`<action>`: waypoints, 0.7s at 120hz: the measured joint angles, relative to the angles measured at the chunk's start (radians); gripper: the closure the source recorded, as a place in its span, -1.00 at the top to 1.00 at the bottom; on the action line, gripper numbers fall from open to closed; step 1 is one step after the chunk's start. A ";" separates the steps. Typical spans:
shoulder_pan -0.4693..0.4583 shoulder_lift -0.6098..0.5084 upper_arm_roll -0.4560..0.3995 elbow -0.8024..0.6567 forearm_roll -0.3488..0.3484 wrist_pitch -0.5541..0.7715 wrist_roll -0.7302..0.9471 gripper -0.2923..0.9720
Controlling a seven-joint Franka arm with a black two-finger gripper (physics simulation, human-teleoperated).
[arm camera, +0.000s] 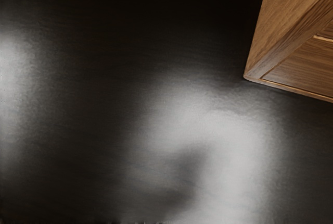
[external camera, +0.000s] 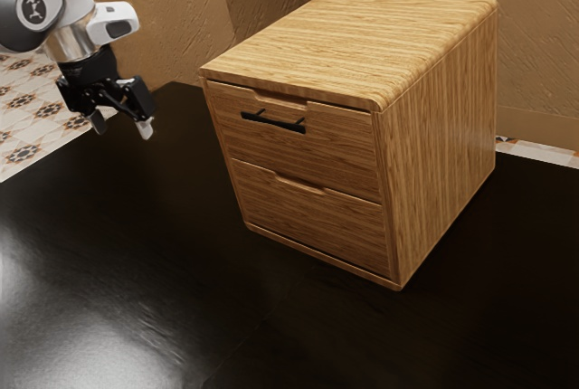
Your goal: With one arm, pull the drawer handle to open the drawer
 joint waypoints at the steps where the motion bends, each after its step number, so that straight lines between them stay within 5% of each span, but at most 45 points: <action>1: 0.002 0.000 0.000 0.000 0.000 0.000 0.000 0.54; 41: -0.007 -0.004 0.004 0.039 -0.021 -0.009 0.002 0.54; 84: -0.057 -0.076 -0.006 0.139 0.031 -0.094 -0.011 0.54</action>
